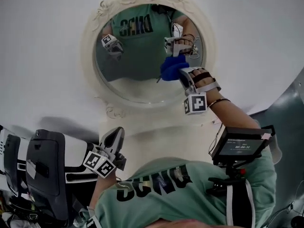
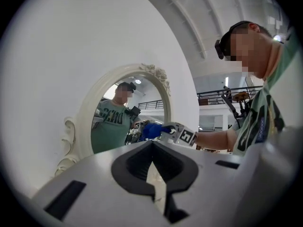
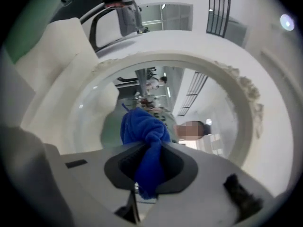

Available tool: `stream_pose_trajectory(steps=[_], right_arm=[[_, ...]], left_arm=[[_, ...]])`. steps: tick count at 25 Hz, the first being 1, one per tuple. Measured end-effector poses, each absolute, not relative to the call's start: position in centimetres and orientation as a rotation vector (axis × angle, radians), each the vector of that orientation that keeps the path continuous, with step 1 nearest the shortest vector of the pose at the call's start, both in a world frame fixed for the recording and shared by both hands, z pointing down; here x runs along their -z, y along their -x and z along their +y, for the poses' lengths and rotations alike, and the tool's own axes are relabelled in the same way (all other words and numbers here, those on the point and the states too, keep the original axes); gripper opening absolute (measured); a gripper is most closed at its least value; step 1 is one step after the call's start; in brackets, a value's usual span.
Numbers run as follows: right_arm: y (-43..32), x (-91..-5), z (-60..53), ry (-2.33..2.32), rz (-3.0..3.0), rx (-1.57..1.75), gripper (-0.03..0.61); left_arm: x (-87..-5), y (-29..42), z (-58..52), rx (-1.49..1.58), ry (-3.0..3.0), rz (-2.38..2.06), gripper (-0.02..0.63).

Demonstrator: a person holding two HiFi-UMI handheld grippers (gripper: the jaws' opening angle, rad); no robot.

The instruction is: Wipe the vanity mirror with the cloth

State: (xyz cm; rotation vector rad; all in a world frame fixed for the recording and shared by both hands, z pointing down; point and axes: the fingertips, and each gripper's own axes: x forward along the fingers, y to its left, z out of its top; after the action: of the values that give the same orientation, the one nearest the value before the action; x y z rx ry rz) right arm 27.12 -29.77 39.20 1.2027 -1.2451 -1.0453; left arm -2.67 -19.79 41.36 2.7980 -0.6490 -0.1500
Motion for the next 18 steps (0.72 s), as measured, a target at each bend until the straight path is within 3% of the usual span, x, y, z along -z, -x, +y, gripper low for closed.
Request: stream_pose_trajectory(steps=[7, 18], right_arm=[[-28.8, -19.6, -31.0, -1.442, -1.012, 1.303, 0.057], [-29.9, -17.5, -31.6, -1.525, -0.959, 1.312, 0.057]], left_arm=[[-39.3, 2.1, -21.2, 0.245, -2.864, -0.65, 0.009], [-39.8, 2.2, -20.6, 0.236, -2.847, -0.666, 0.009]])
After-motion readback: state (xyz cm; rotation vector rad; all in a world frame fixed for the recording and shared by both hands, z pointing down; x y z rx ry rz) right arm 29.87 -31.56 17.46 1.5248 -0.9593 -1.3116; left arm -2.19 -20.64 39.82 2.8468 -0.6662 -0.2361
